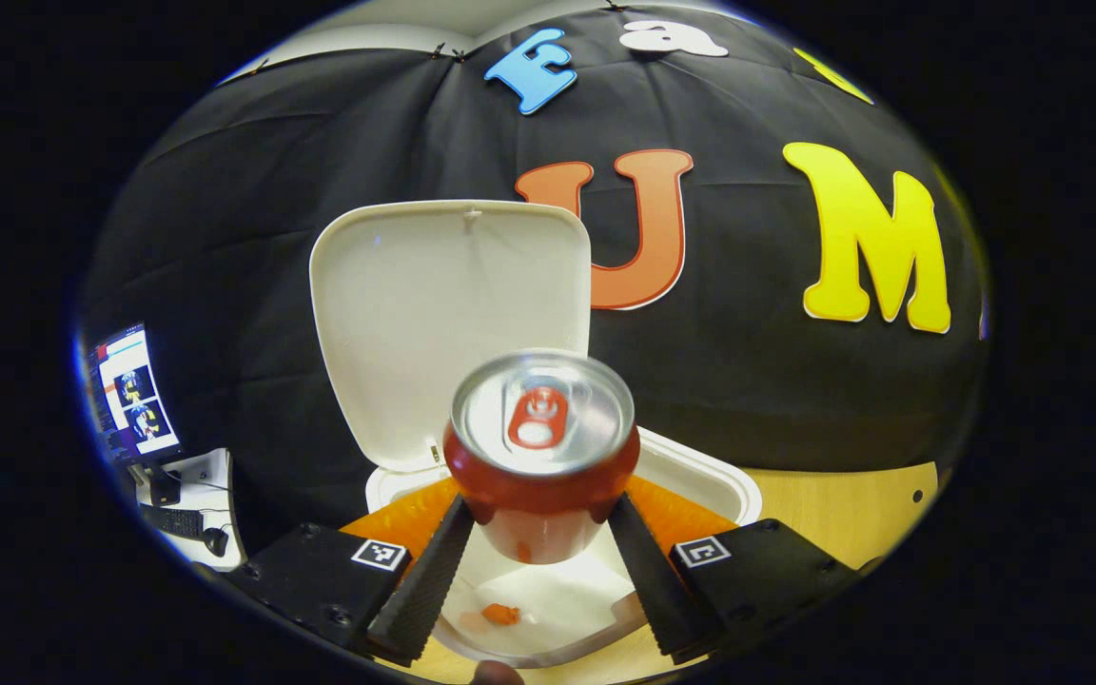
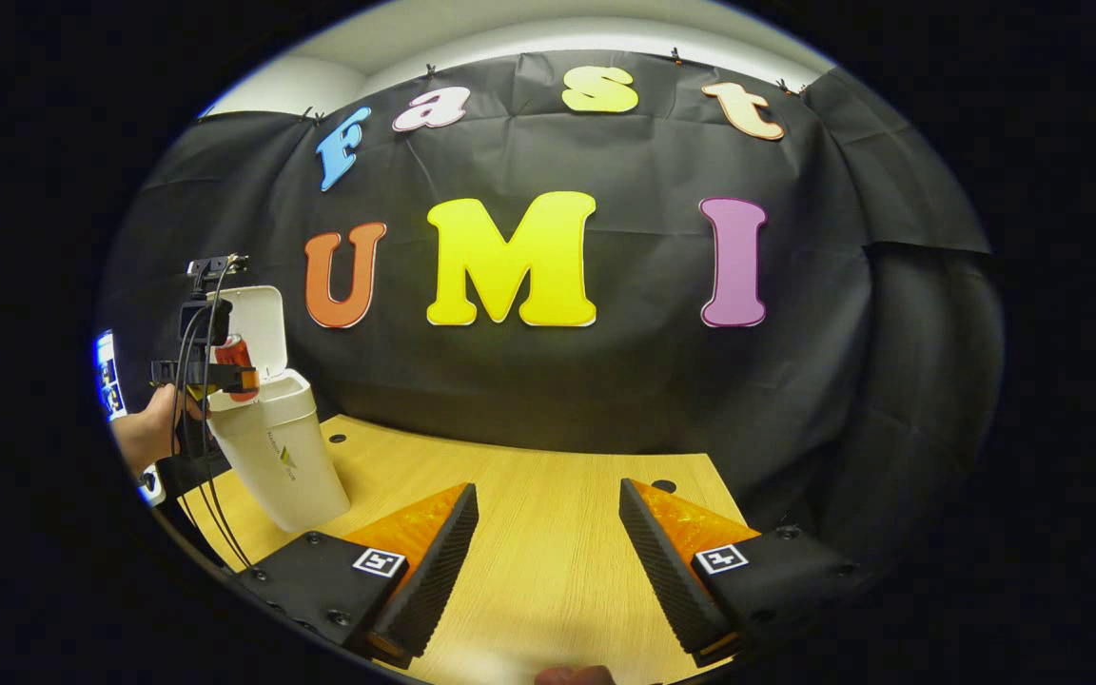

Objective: Press the lid of the desktop garbage bin to open it, pick up the crumpled paper on the desktop and throw it into the bin, then pick up the pop can on the desktop and drop it into the bin, and finally close the garbage bin lid.

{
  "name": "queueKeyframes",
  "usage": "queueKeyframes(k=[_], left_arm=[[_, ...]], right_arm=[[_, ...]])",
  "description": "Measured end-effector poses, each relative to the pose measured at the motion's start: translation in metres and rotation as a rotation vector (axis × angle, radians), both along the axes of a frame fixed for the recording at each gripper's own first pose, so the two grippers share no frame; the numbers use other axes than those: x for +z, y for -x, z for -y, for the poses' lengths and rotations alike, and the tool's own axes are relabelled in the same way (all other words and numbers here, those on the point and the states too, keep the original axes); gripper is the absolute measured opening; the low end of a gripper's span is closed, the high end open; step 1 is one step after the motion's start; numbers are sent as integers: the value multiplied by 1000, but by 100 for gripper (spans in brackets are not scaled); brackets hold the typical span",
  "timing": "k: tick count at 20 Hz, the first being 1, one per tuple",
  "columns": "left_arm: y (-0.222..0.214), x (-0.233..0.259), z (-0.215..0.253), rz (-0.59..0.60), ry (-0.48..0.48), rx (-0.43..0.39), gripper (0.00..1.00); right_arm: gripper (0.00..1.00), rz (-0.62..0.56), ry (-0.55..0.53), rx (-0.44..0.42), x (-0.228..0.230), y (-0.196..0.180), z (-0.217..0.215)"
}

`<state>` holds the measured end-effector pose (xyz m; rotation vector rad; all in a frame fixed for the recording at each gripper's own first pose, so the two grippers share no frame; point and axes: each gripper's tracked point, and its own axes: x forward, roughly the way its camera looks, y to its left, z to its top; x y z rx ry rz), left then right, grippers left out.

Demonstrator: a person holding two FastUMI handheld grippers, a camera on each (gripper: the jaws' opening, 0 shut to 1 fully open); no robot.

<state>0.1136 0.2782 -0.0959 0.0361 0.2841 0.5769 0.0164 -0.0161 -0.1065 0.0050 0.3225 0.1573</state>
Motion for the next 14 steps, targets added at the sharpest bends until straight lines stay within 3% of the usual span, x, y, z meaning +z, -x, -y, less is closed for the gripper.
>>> queueKeyframes(k=[6, 9, 14], left_arm=[[13, 11, 1, 7, -28, 61, 93], [19, 21, 18, 56, 6, 107, 96], [10, 67, 44, 116, -36, 145, 96]], right_arm=[[94, 10, 4, 28, 2, 0, -6], [94, -4, -8, 34, -2, 1, -4], [94, 5, -13, 54, 4, 1, 4]])
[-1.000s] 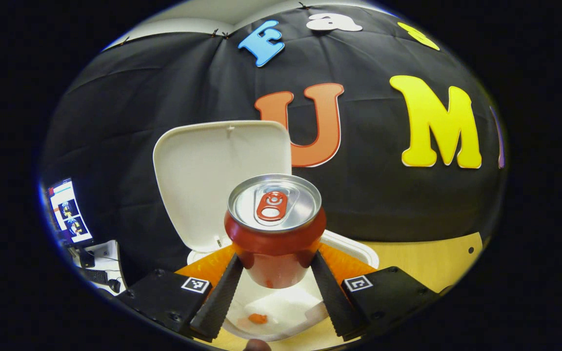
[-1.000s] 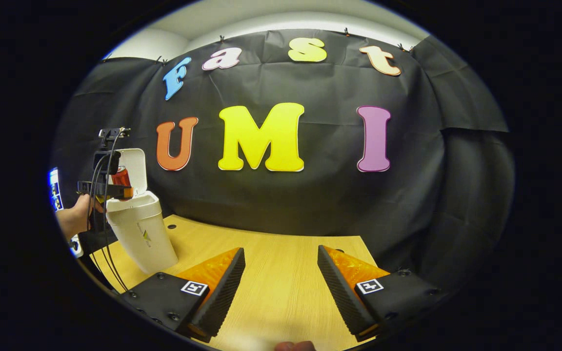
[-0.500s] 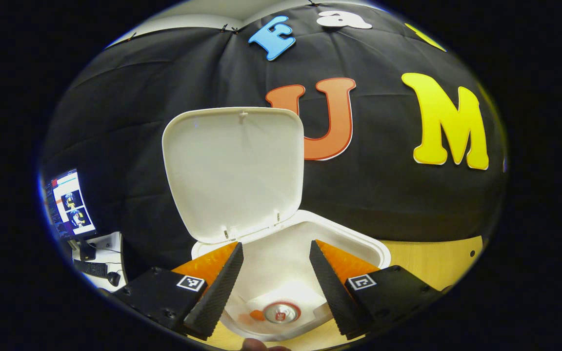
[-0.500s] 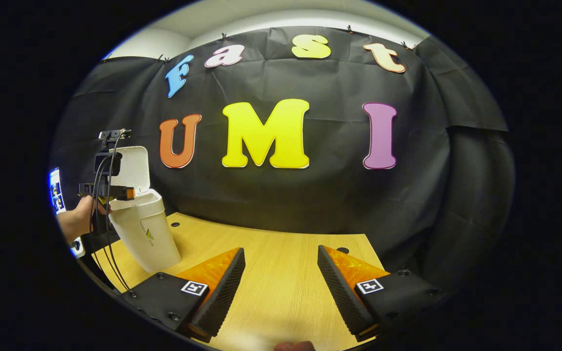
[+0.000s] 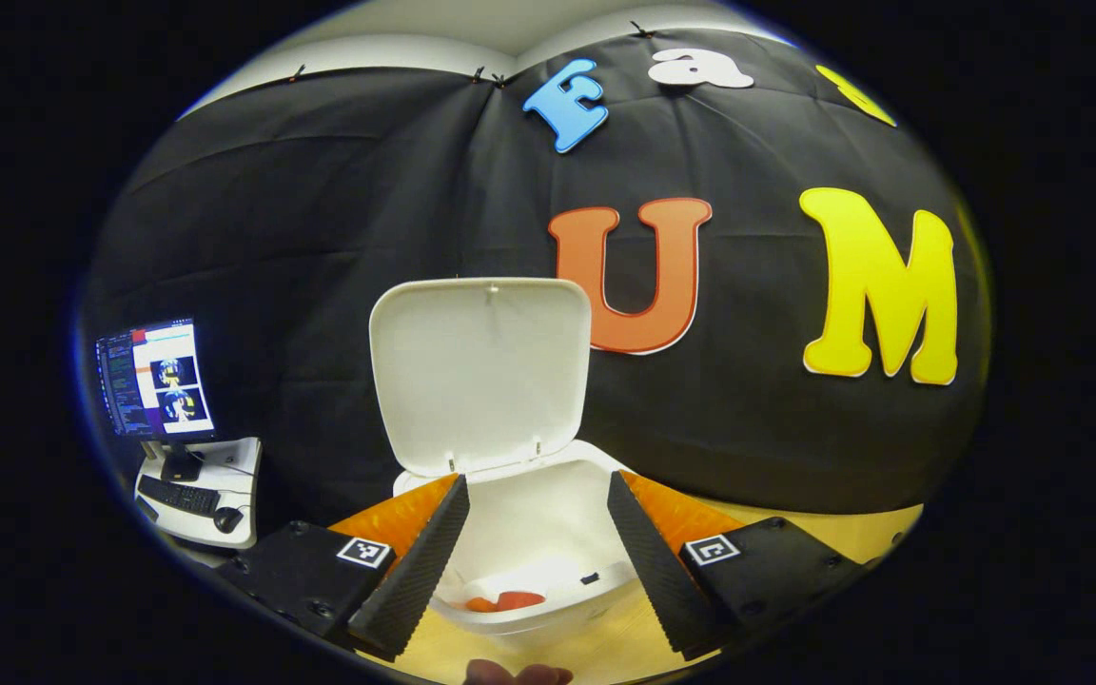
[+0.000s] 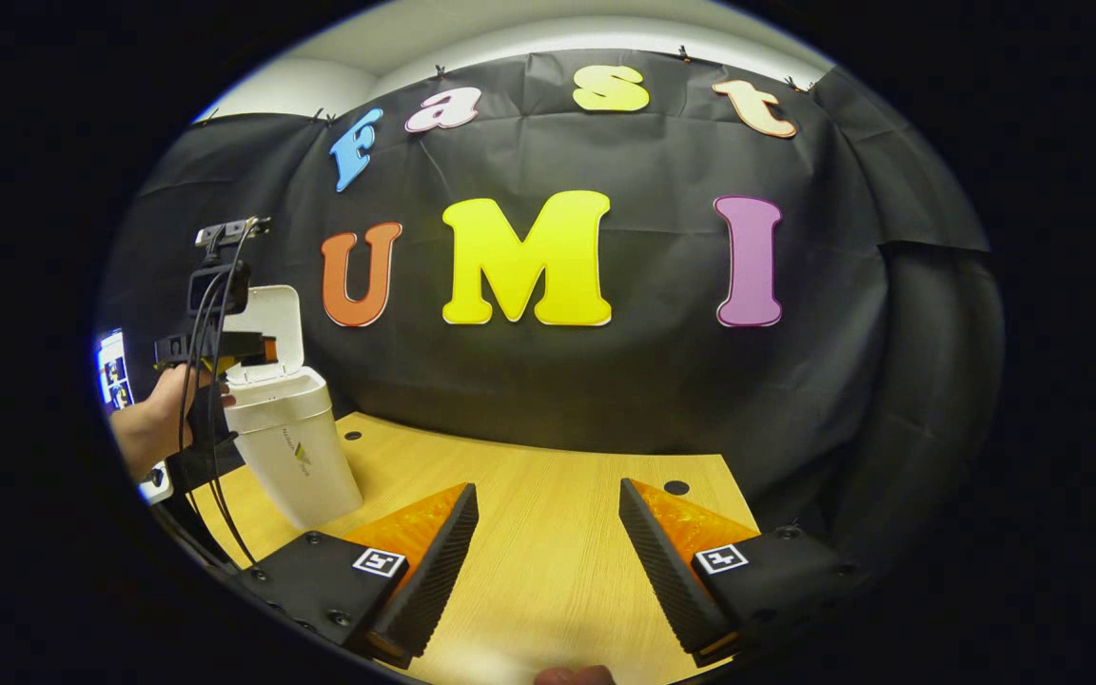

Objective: Press the lid of the desktop garbage bin to open it, pick up the crumpled paper on the desktop and throw it into the bin, then pick up the pop can on the desktop and drop it into the bin, and finally close the garbage bin lid.

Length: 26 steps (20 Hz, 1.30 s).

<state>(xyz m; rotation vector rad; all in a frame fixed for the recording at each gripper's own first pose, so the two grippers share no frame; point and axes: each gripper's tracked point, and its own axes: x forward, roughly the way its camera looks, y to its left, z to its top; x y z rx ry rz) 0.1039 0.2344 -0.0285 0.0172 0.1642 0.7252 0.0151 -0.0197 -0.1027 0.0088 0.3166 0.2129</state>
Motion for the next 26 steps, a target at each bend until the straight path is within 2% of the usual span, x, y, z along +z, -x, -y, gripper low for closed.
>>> queueKeyframes(k=[3, 6, 10, 13, 17, 22, 26], left_arm=[[-15, 27, 8, 37, -18, -4, 96], [-24, 43, 6, 68, -30, 28, 96], [-33, 85, -15, 124, -38, 99, 95], [-36, 113, -44, 143, -40, 182, 95], [-42, 127, -88, 116, -18, 278, 95], [-63, 124, -134, 37, 37, 323, 95], [-66, 83, -155, -88, 146, 346, 96]], right_arm=[[94, 3, -19, -11, 4, -2, 12], [94, 5, -14, 2, 5, -2, 13], [94, 12, -22, 6, 9, -9, 17], [94, 14, -23, 7, 10, -15, 15], [94, 13, -24, -3, 13, -24, 11], [94, 7, -31, -17, 16, -32, -1], [94, -15, -30, -33, 11, -34, -7]])
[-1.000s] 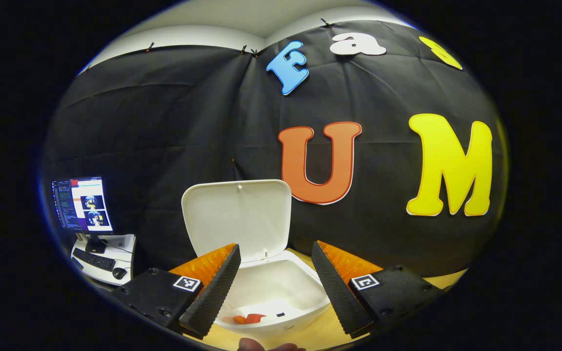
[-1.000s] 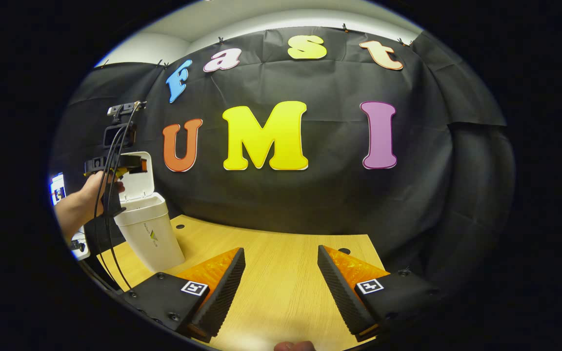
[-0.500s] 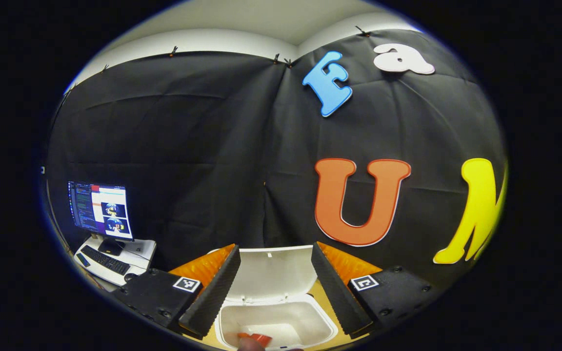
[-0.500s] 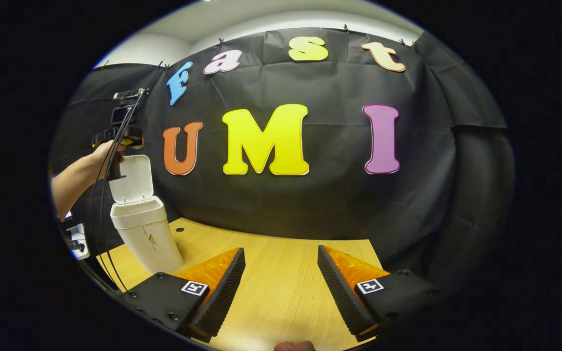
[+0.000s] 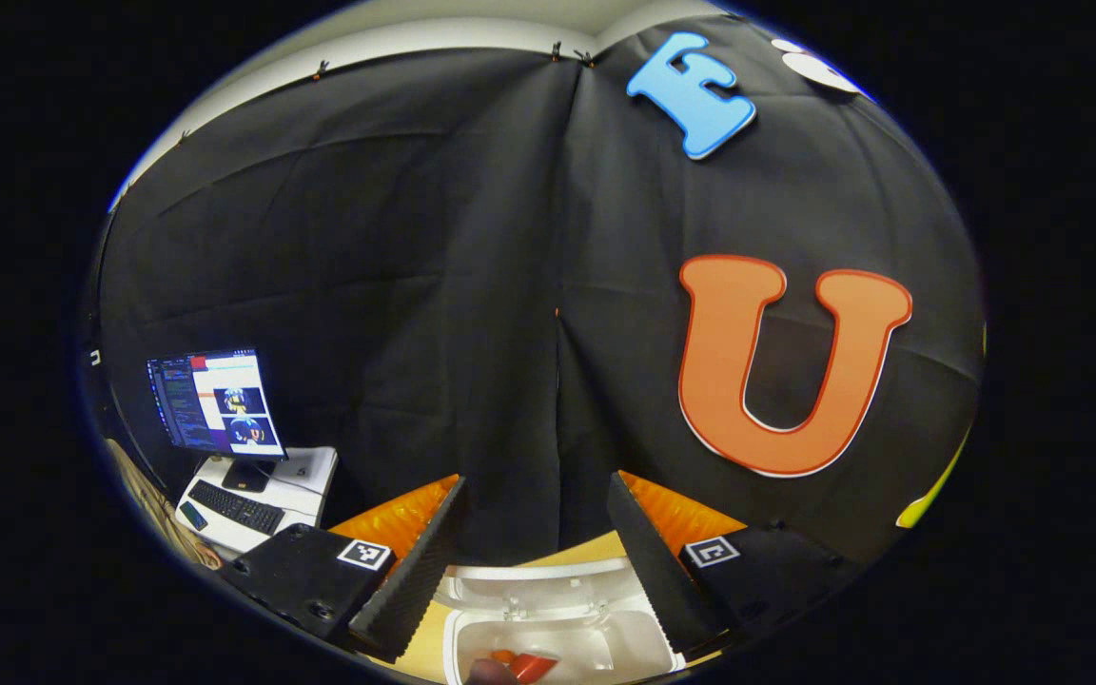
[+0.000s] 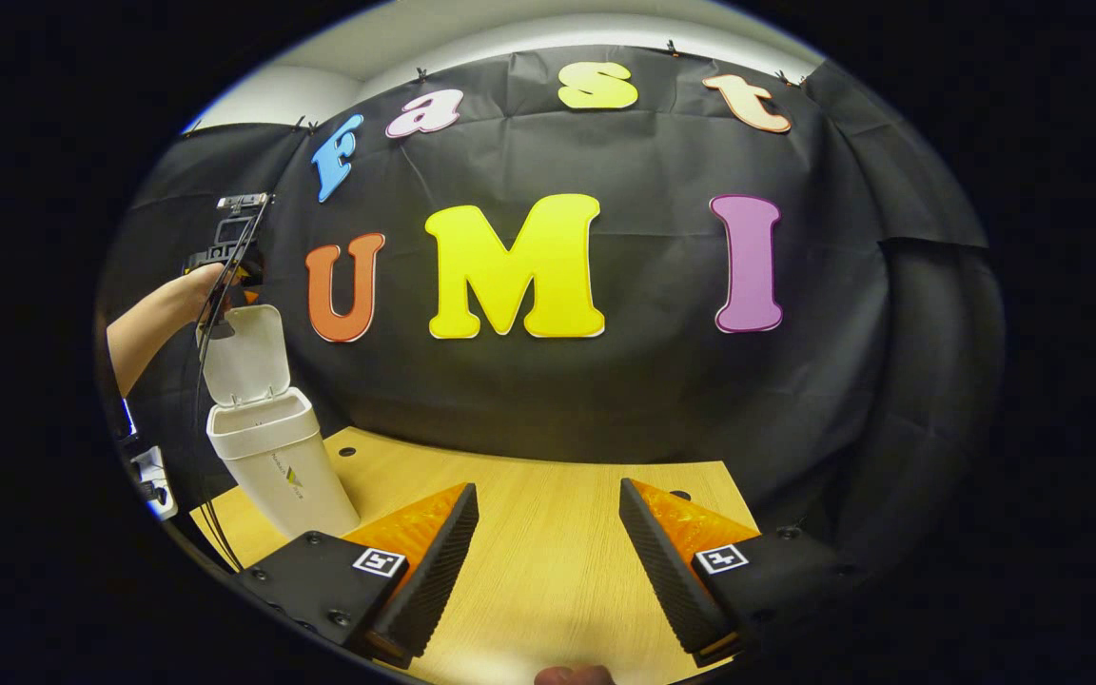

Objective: Press the lid of the desktop garbage bin to open it, pick up the crumpled paper on the desktop and throw it into the bin, then pick up the pop can on the desktop and drop it into the bin, and finally close the garbage bin lid.

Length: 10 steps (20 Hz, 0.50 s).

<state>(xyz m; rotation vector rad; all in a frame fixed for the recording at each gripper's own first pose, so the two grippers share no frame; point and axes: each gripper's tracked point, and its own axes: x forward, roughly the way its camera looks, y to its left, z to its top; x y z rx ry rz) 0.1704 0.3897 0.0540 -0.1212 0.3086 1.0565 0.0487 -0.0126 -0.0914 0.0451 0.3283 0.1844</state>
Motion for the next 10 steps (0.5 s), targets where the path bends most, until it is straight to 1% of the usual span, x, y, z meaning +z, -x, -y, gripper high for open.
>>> queueKeyframes(k=[1, 2, 5, 8, 10], left_arm=[[-2, -5, -2, -17, 21, -5, 96], [-4, -2, -4, -8, 0, -2, 96], [-3, -7, 7, -10, 18, -9, 94], [3, -11, 21, -7, 33, 1, 93], [5, -11, 31, -12, 25, 4, 93]], right_arm=[[94, 2, 0, -1, 0, 0, -1], [94, 3, 1, -3, 1, 0, -1], [94, 1, -6, -7, -1, 1, 0], [94, -1, -15, -7, -1, 5, 7], [94, -3, -30, -4, 0, 6, 11]])
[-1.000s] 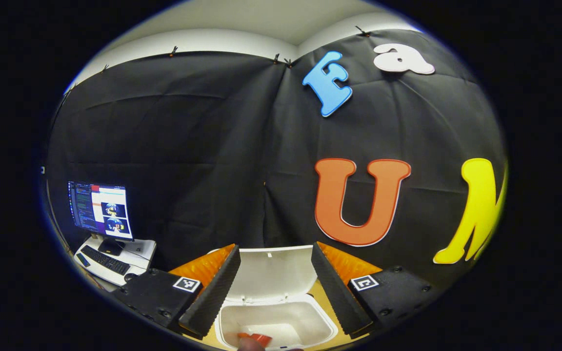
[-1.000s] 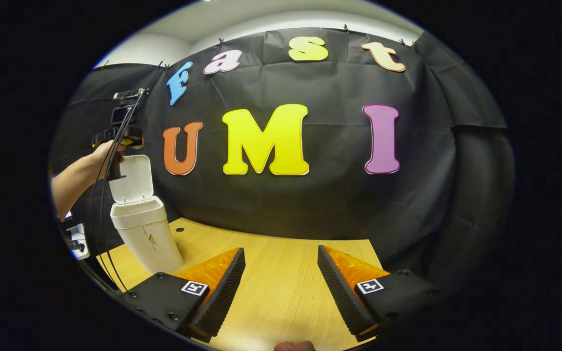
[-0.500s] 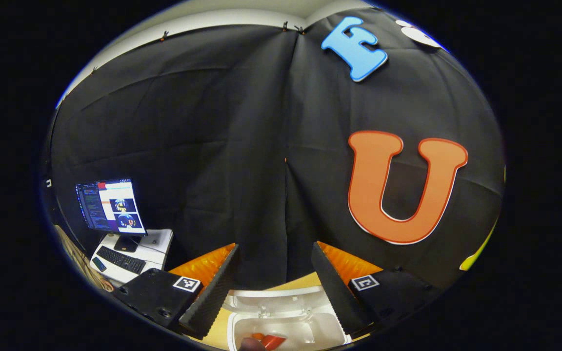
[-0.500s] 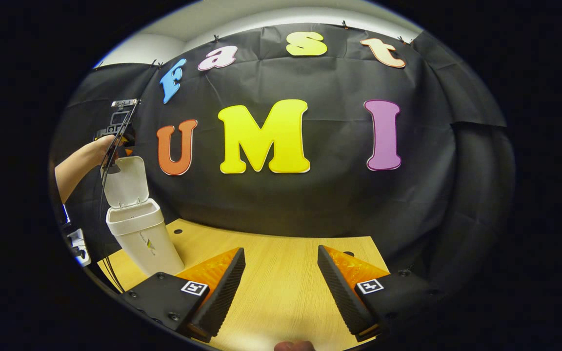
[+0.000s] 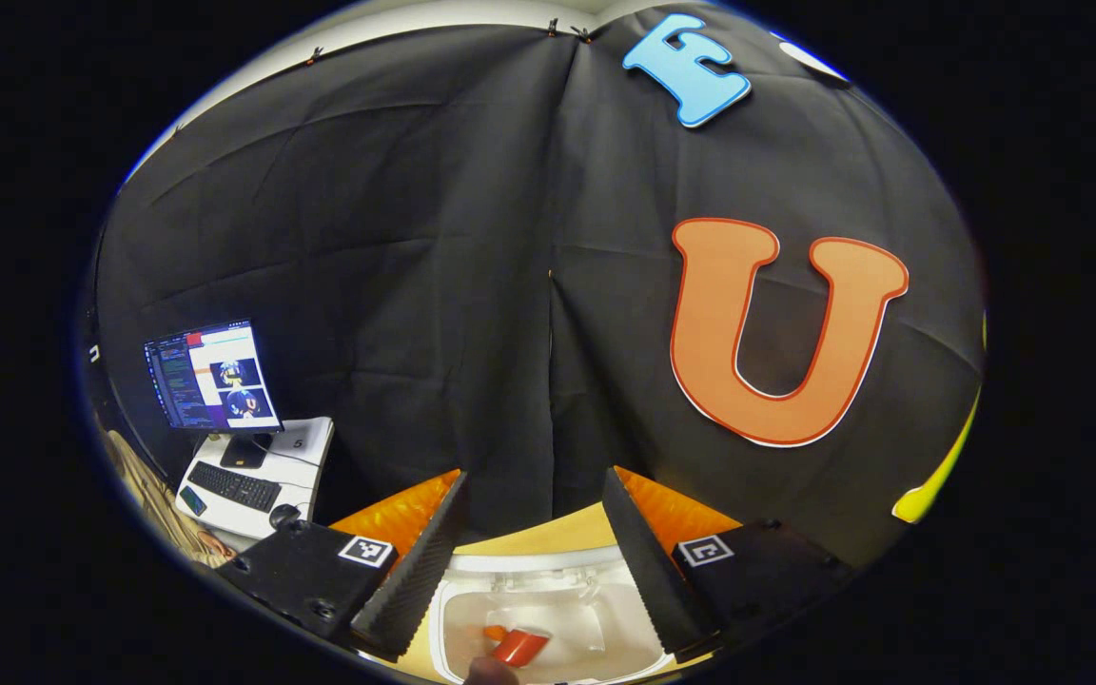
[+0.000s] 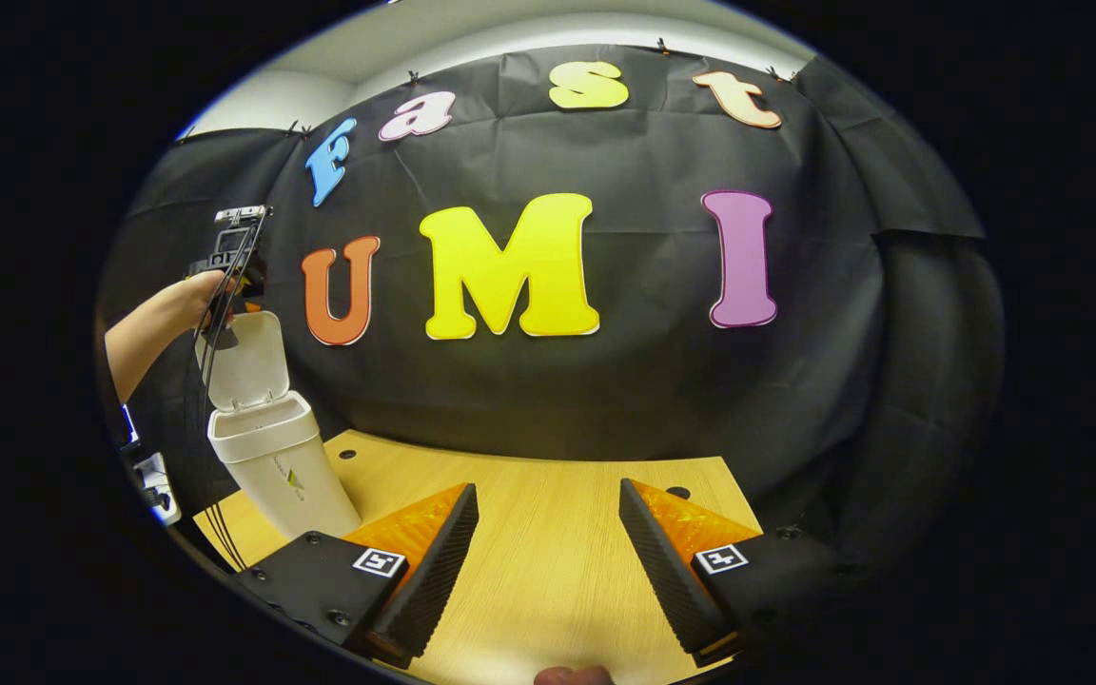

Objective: Press the lid of the desktop garbage bin to open it, pick up the crumpled paper on the desktop and throw it into the bin, then pick up the pop can on the desktop and drop it into the bin, and finally close the garbage bin lid.

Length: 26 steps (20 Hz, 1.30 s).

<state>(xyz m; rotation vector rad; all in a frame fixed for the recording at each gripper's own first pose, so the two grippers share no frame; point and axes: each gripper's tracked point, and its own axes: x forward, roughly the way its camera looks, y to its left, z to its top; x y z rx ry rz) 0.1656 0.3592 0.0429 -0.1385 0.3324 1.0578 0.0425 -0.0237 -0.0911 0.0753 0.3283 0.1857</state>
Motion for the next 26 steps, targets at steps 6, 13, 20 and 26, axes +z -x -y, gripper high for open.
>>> queueKeyframes(k=[6, 13, 20, 26], left_arm=[[22, -23, 40, 23, 19, 15, 92], [42, -66, 91, 12, 3, -4, 92], [58, -121, 117, -22, 56, -11, 91], [63, -141, 127, -29, 54, -23, 91]], right_arm=[[94, 4, -14, 17, 1, 10, 18], [94, -15, -2, 11, -4, 22, 44], [94, -28, 12, 0, -8, 32, 56], [92, -34, 23, 7, -10, 35, 52]])
